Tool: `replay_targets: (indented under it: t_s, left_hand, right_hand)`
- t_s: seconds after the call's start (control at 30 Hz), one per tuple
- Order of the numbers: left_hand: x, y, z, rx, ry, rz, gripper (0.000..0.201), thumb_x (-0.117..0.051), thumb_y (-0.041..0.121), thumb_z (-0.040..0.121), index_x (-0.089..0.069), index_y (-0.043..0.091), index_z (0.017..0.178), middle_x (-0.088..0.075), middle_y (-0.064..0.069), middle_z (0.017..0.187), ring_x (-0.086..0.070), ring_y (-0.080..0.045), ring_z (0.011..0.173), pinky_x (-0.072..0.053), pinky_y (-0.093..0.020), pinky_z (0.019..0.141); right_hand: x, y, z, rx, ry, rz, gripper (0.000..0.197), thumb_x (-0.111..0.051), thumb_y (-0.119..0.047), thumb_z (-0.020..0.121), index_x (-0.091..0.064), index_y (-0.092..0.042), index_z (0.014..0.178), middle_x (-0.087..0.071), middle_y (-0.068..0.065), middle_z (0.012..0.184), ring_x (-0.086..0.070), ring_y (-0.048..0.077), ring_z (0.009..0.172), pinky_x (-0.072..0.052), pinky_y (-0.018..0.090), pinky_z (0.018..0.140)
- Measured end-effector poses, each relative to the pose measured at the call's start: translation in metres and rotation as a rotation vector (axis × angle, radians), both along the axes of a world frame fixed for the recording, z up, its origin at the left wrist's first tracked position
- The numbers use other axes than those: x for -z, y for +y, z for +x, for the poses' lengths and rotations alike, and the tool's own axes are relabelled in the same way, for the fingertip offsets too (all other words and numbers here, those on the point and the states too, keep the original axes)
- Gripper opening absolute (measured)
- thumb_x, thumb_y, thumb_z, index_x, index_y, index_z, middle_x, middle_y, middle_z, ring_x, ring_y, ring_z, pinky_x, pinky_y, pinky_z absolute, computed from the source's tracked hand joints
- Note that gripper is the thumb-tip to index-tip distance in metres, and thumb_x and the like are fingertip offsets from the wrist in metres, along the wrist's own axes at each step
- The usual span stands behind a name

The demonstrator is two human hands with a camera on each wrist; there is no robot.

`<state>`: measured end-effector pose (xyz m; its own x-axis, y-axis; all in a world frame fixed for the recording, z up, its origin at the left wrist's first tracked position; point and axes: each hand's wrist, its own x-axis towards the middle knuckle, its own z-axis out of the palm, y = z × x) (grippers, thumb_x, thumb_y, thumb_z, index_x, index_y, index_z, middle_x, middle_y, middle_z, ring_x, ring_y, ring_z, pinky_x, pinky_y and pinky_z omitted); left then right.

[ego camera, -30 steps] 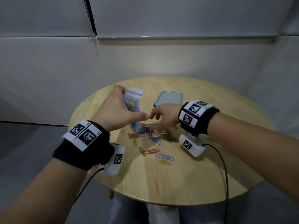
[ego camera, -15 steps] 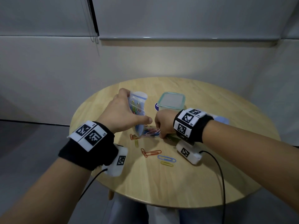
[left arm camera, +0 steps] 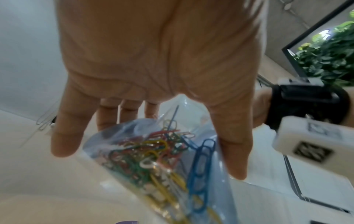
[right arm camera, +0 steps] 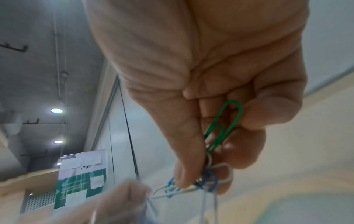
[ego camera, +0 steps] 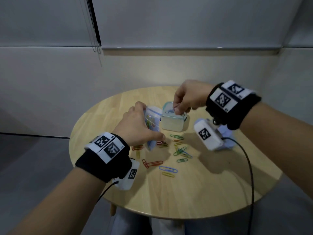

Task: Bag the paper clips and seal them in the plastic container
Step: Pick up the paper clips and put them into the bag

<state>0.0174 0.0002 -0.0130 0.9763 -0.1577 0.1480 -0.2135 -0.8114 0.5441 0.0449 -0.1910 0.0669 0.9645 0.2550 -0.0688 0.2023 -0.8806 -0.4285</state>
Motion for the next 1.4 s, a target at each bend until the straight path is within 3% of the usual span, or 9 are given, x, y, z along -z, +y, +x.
replay_targets:
  t_s: [0.17, 0.33, 0.67, 0.8, 0.97, 1.03, 1.13, 1.27, 1.4]
  left_hand:
    - [0.000, -0.021, -0.007, 0.036, -0.085, 0.155, 0.097, -0.084, 0.055, 0.050, -0.033, 0.022, 0.126, -0.037, 0.003, 0.108, -0.036, -0.020, 0.101, -0.040, -0.034, 0.081]
    - [-0.002, -0.036, -0.008, 0.065, -0.101, 0.031, 0.091, -0.080, 0.062, 0.049, -0.036, 0.023, 0.118, -0.045, 0.001, 0.109, -0.046, -0.023, 0.103, -0.044, -0.035, 0.077]
    - [-0.002, -0.032, -0.003, 0.005, -0.037, -0.244, 0.084, -0.079, 0.064, 0.043, -0.038, 0.026, 0.106, -0.056, -0.001, 0.108, -0.060, -0.023, 0.099, -0.054, -0.041, 0.077]
    - [-0.001, -0.031, -0.005, -0.016, -0.060, -0.267, 0.078, -0.077, 0.063, 0.045, -0.037, 0.030, 0.103, -0.059, -0.001, 0.107, -0.062, -0.023, 0.099, -0.055, -0.045, 0.078]
    - [-0.007, -0.019, -0.001, -0.089, -0.155, -0.310, 0.077, -0.076, 0.061, 0.044, -0.036, 0.030, 0.103, -0.058, -0.002, 0.106, -0.059, -0.028, 0.102, -0.054, -0.048, 0.081]
    - [-0.008, -0.016, 0.000, -0.098, -0.193, -0.279, 0.074, -0.074, 0.059, 0.045, -0.032, 0.030, 0.098, -0.058, -0.004, 0.104, -0.058, -0.030, 0.101, -0.054, -0.046, 0.077]
    - [-0.009, -0.015, -0.001, -0.118, -0.215, -0.266, 0.070, -0.071, 0.056, 0.045, -0.033, 0.028, 0.096, -0.057, -0.004, 0.102, -0.056, -0.031, 0.099, -0.053, -0.045, 0.075]
    - [-0.007, -0.014, -0.004, -0.124, -0.216, -0.268, 0.071, -0.072, 0.056, 0.046, -0.037, 0.024, 0.099, -0.054, -0.004, 0.102, -0.053, -0.030, 0.100, -0.051, -0.044, 0.074]
    - [-0.005, -0.004, -0.001, -0.125, -0.180, -0.259, 0.073, -0.077, 0.057, 0.048, -0.037, 0.024, 0.099, -0.052, -0.003, 0.102, -0.052, -0.030, 0.100, -0.049, -0.041, 0.072]
  right_hand:
    - [-0.037, 0.014, -0.006, -0.036, -0.048, -0.109, 0.009, -0.076, -0.008, 0.071, -0.073, -0.008, 0.079, -0.068, 0.006, 0.065, -0.059, 0.012, 0.052, -0.045, 0.013, 0.041]
    - [-0.038, 0.039, -0.010, -0.069, 0.001, -0.225, 0.020, -0.079, -0.011, 0.069, -0.074, -0.001, 0.085, -0.072, 0.010, 0.069, -0.070, 0.019, 0.063, -0.057, 0.027, 0.062]
    - [-0.034, 0.034, -0.026, -0.134, 0.173, 0.151, 0.012, -0.058, 0.002, 0.085, -0.061, -0.004, 0.096, -0.074, 0.019, 0.092, -0.073, 0.026, 0.084, -0.060, 0.034, 0.075]
    - [-0.032, 0.034, -0.034, -0.194, -0.022, -0.022, 0.014, -0.063, -0.015, 0.081, -0.065, -0.019, 0.095, -0.073, -0.005, 0.082, -0.067, 0.009, 0.078, -0.049, 0.017, 0.060]
    - [-0.019, 0.033, -0.036, -0.205, -0.218, -0.089, 0.034, -0.057, -0.054, 0.080, -0.070, -0.027, 0.095, -0.071, -0.006, 0.090, -0.063, 0.016, 0.089, -0.051, 0.034, 0.082]
    - [-0.012, 0.037, -0.039, -0.265, -0.069, -0.048, 0.033, -0.057, -0.053, 0.083, -0.070, -0.027, 0.097, -0.068, -0.004, 0.082, -0.062, 0.019, 0.071, -0.053, 0.028, 0.065]
    - [-0.010, 0.039, -0.034, -0.297, 0.051, 0.101, 0.029, -0.055, -0.035, 0.091, -0.069, -0.011, 0.098, -0.057, 0.004, 0.071, -0.039, 0.015, 0.039, -0.033, 0.018, 0.036]
    - [-0.009, 0.037, -0.032, -0.322, 0.031, 0.178, 0.017, -0.058, -0.014, 0.090, -0.072, -0.006, 0.098, -0.066, 0.005, 0.077, -0.037, 0.005, 0.030, -0.029, 0.017, 0.032]
    - [-0.004, 0.034, -0.032, -0.209, -0.183, 0.563, 0.009, -0.070, -0.008, 0.080, -0.069, -0.004, 0.088, -0.066, 0.005, 0.070, -0.042, 0.005, 0.033, -0.035, 0.020, 0.033]
